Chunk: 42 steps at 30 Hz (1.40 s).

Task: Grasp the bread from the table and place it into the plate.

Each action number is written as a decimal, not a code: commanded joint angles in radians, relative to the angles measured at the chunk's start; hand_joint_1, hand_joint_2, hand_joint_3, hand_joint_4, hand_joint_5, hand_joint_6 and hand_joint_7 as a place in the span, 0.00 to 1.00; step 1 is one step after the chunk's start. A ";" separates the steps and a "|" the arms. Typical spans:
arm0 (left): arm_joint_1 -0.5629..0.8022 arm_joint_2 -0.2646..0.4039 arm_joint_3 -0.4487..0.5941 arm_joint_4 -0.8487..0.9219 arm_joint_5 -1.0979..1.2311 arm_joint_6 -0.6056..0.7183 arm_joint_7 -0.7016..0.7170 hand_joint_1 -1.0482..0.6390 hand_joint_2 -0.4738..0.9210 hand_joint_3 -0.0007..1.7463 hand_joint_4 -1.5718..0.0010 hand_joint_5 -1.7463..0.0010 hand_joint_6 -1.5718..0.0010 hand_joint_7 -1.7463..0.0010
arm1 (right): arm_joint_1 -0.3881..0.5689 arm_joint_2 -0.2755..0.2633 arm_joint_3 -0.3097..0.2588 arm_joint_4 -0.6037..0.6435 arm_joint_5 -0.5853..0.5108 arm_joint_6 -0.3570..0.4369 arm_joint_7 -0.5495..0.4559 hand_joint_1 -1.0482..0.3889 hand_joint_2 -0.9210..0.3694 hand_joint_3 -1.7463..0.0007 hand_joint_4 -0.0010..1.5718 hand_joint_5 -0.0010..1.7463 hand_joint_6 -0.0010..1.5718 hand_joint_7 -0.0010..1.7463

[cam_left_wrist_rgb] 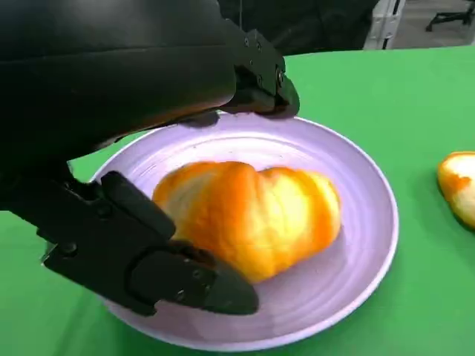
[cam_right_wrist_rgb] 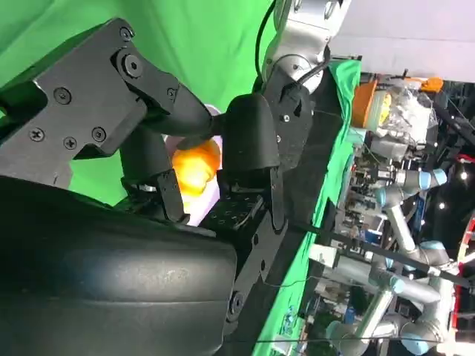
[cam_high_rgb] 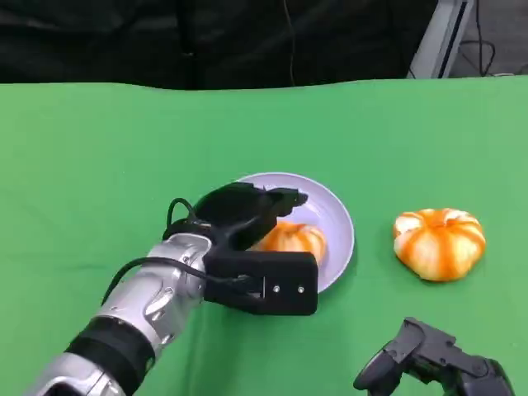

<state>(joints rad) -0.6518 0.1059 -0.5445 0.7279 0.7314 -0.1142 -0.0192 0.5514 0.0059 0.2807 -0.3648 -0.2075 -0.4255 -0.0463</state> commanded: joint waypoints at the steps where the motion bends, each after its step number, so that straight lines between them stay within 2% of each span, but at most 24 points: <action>1: -0.027 0.008 -0.007 -0.011 0.002 0.035 -0.034 0.17 1.00 0.16 1.00 0.96 0.94 0.99 | 0.001 -0.002 -0.005 0.012 0.001 -0.017 -0.013 0.67 0.43 0.27 0.45 0.91 0.50 0.75; 10: -0.027 0.009 -0.009 -0.017 0.001 0.045 -0.041 0.17 1.00 0.17 1.00 0.97 0.94 0.99 | -0.001 -0.004 -0.004 0.014 0.000 -0.021 -0.017 0.67 0.44 0.27 0.45 0.91 0.50 0.75; 13: -0.022 0.025 -0.011 -0.054 0.001 0.074 -0.106 0.10 1.00 0.20 1.00 1.00 0.99 1.00 | 0.010 -0.002 0.000 -0.001 0.008 -0.002 -0.014 0.66 0.43 0.27 0.44 0.92 0.49 0.76; 17: -0.016 0.028 -0.011 -0.076 0.002 0.089 -0.126 0.08 1.00 0.21 1.00 1.00 1.00 1.00 | 0.012 -0.002 0.001 -0.004 0.009 0.000 -0.014 0.66 0.42 0.28 0.44 0.92 0.49 0.76; 19: 0.010 0.089 0.035 -0.176 -0.064 0.062 -0.219 0.05 1.00 0.24 1.00 1.00 1.00 1.00 | -0.003 -0.009 -0.009 0.011 0.011 -0.018 -0.013 0.66 0.42 0.28 0.44 0.92 0.48 0.77; 21: 0.096 0.151 0.127 -0.370 -0.172 0.038 -0.278 0.05 1.00 0.26 1.00 1.00 1.00 1.00 | -0.013 -0.010 -0.009 0.019 0.008 -0.023 -0.013 0.67 0.43 0.27 0.45 0.92 0.49 0.76; 24: 0.222 0.183 0.251 -0.564 -0.337 0.008 -0.305 0.19 1.00 0.20 0.90 0.95 0.91 0.97 | -0.018 -0.009 -0.005 0.023 0.005 -0.023 -0.013 0.67 0.44 0.26 0.46 0.92 0.50 0.76; 28: 0.333 0.173 0.354 -0.679 -0.501 -0.021 -0.304 0.26 1.00 0.15 0.81 0.90 0.82 0.94 | -0.017 -0.008 -0.002 0.023 -0.006 -0.026 -0.018 0.66 0.44 0.27 0.45 0.92 0.50 0.76; 29: 0.374 0.164 0.384 -0.720 -0.534 -0.028 -0.285 0.28 1.00 0.14 0.77 0.85 0.76 0.93 | -0.016 -0.007 0.000 0.024 -0.008 -0.028 -0.019 0.66 0.44 0.27 0.45 0.92 0.49 0.76; 31: 0.428 0.150 0.424 -0.774 -0.576 -0.033 -0.262 0.31 1.00 0.13 0.77 0.69 0.67 0.95 | -0.016 -0.006 0.002 0.025 -0.009 -0.031 -0.022 0.66 0.43 0.27 0.45 0.92 0.49 0.76; 33: 0.492 0.133 0.469 -0.824 -0.644 -0.047 -0.257 0.35 1.00 0.13 0.75 0.60 0.62 0.94 | -0.015 -0.004 0.005 0.022 -0.012 -0.028 -0.024 0.66 0.43 0.28 0.45 0.92 0.49 0.76; 35: 0.593 0.118 0.534 -0.896 -0.731 -0.077 -0.250 0.44 1.00 0.15 0.62 0.48 0.49 0.88 | -0.011 -0.002 0.012 0.014 -0.011 -0.019 -0.022 0.66 0.43 0.28 0.45 0.92 0.50 0.76; 36: 0.655 0.108 0.564 -0.933 -0.770 -0.095 -0.245 0.45 1.00 0.15 0.60 0.45 0.47 0.86 | -0.009 -0.002 0.014 0.012 -0.013 -0.017 -0.022 0.66 0.43 0.28 0.45 0.92 0.50 0.76; 37: 0.701 0.100 0.582 -0.957 -0.794 -0.110 -0.242 0.50 0.95 0.23 0.57 0.37 0.46 0.74 | -0.008 -0.002 0.015 0.009 -0.014 -0.016 -0.022 0.66 0.43 0.28 0.45 0.92 0.50 0.76; 39: 0.786 0.083 0.605 -0.995 -0.833 -0.136 -0.240 0.54 0.85 0.39 0.56 0.26 0.53 0.47 | -0.004 -0.003 0.015 0.003 -0.012 -0.012 -0.020 0.67 0.42 0.27 0.45 0.92 0.49 0.75; 41: 0.860 0.057 0.611 -1.020 -0.865 -0.156 -0.237 0.56 0.83 0.43 0.56 0.21 0.56 0.36 | -0.002 -0.006 0.015 -0.001 -0.008 -0.009 -0.016 0.67 0.43 0.27 0.45 0.92 0.49 0.75; 42: 0.908 0.040 0.611 -1.038 -0.882 -0.160 -0.233 0.60 0.80 0.52 0.55 0.13 0.56 0.27 | -0.001 -0.008 0.014 -0.004 -0.005 -0.006 -0.014 0.67 0.43 0.27 0.45 0.92 0.49 0.75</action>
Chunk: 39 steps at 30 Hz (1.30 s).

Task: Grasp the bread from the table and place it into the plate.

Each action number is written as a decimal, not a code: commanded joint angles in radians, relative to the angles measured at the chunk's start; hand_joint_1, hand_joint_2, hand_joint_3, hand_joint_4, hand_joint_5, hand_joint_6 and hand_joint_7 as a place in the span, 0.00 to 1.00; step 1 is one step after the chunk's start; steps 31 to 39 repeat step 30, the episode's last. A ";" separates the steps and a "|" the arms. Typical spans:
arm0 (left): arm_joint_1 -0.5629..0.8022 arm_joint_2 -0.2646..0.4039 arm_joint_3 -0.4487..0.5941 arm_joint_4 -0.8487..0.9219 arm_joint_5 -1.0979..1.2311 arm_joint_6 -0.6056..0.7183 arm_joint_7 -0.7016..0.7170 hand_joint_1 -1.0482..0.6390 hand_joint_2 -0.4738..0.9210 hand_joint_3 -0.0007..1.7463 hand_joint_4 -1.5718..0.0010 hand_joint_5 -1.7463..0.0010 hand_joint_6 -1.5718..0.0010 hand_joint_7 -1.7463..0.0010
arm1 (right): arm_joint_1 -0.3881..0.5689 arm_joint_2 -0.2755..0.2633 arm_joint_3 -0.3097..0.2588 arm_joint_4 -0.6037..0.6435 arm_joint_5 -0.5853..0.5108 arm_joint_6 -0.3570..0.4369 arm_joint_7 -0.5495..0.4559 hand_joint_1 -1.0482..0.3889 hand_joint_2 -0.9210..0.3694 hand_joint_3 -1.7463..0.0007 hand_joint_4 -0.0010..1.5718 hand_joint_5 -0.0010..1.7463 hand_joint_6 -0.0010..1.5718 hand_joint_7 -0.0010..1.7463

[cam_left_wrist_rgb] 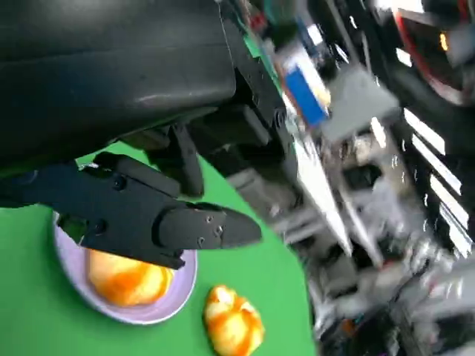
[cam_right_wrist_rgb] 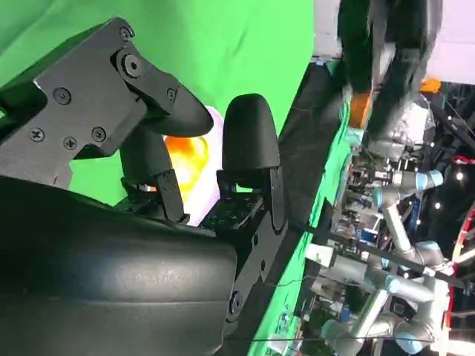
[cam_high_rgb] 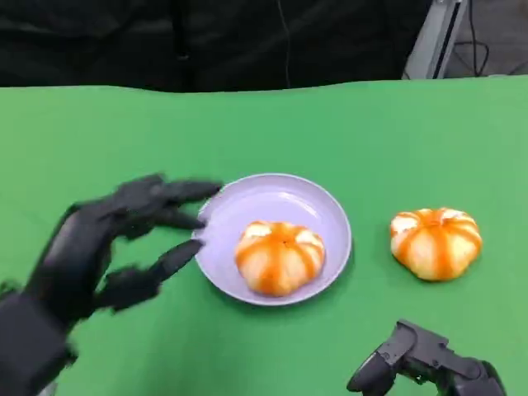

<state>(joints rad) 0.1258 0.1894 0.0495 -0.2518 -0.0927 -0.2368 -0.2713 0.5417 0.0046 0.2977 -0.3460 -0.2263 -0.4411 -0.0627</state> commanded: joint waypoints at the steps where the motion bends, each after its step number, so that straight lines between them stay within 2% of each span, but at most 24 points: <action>1: 0.174 -0.056 0.015 -0.079 -0.071 -0.033 0.022 0.62 0.78 0.58 0.55 0.09 0.56 0.22 | 0.009 -0.008 -0.005 -0.026 0.017 0.013 0.005 0.67 0.43 0.27 0.45 0.92 0.49 0.75; 3: 0.251 -0.071 0.009 -0.109 -0.088 -0.037 0.015 0.65 0.77 0.67 0.53 0.04 0.55 0.15 | 0.010 -0.012 -0.010 -0.033 0.022 0.019 0.008 0.67 0.43 0.27 0.45 0.92 0.50 0.75; 4: 0.276 -0.077 0.007 -0.108 -0.090 -0.056 0.008 0.65 0.77 0.67 0.52 0.02 0.55 0.13 | 0.010 -0.014 -0.013 -0.034 0.024 0.019 0.008 0.67 0.43 0.27 0.45 0.92 0.50 0.75; 7: 0.293 -0.095 0.003 -0.056 -0.087 -0.136 -0.003 0.59 0.75 0.59 0.48 0.00 0.57 0.03 | 0.005 -0.020 -0.024 -0.031 0.033 0.012 0.011 0.67 0.43 0.27 0.45 0.91 0.50 0.75; 9: 0.284 -0.100 0.005 -0.002 -0.087 -0.194 -0.010 0.58 0.72 0.58 0.45 0.00 0.57 0.01 | 0.003 -0.022 -0.032 -0.032 0.039 0.015 0.013 0.67 0.43 0.27 0.45 0.91 0.50 0.74; 14: 0.269 -0.093 0.004 0.041 -0.073 -0.235 -0.008 0.57 0.69 0.59 0.46 0.00 0.58 0.01 | -0.002 -0.026 -0.048 -0.023 0.054 0.003 0.019 0.66 0.43 0.27 0.45 0.90 0.50 0.74; 23: 0.261 -0.092 -0.004 0.021 -0.054 -0.189 0.011 0.58 0.72 0.59 0.49 0.00 0.56 0.04 | -0.010 -0.026 -0.064 -0.006 0.070 -0.002 0.030 0.65 0.43 0.28 0.44 0.91 0.49 0.75; 39: 0.241 -0.086 -0.003 0.035 -0.050 -0.182 0.001 0.59 0.69 0.61 0.47 0.00 0.56 0.04 | -0.023 -0.025 -0.067 0.013 0.072 -0.008 0.033 0.65 0.42 0.29 0.44 0.91 0.48 0.77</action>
